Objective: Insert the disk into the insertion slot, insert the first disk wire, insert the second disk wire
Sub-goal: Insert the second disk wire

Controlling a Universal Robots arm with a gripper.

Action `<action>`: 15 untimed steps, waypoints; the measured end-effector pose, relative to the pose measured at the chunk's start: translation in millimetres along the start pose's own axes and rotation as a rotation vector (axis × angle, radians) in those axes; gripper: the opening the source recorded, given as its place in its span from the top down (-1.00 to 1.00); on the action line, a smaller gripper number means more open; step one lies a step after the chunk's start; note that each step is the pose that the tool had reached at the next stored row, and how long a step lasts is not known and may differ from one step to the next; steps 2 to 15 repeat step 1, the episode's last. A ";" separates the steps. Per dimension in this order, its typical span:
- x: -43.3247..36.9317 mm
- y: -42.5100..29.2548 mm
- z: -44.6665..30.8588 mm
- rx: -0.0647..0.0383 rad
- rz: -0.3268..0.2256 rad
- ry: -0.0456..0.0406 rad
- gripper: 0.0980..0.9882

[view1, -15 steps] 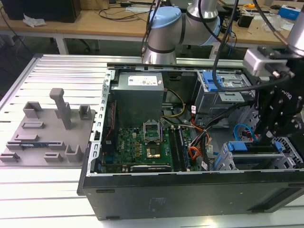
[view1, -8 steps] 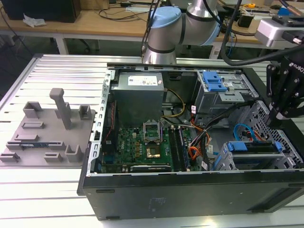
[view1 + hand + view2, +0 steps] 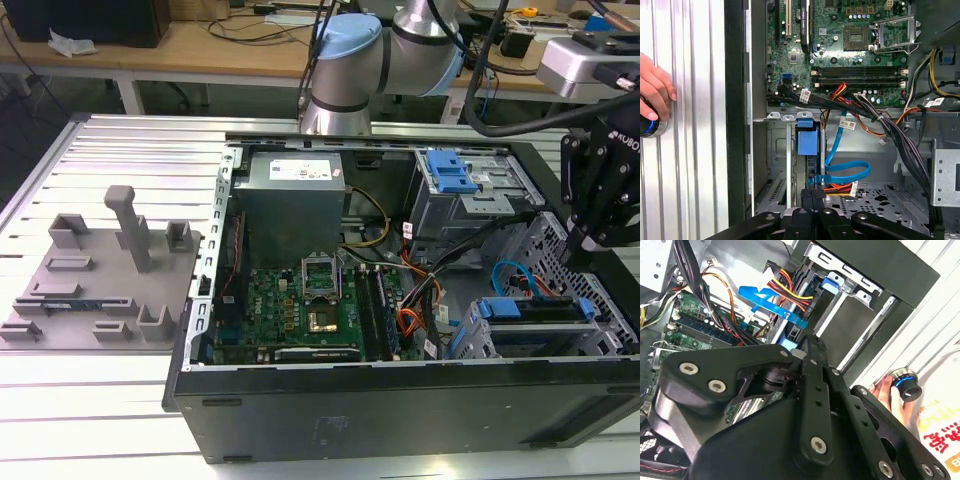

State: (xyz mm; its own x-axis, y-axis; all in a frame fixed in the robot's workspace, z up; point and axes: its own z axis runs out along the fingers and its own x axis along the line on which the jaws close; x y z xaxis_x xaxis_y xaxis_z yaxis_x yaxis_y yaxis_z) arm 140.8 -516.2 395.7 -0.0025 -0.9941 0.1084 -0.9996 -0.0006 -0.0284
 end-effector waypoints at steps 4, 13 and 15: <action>0.0 0.0 0.0 0.000 0.000 0.0001 0.98; 0.0 0.0 0.0 0.000 0.000 0.0001 0.98; 0.0 0.0 0.0 0.000 0.000 0.0001 0.98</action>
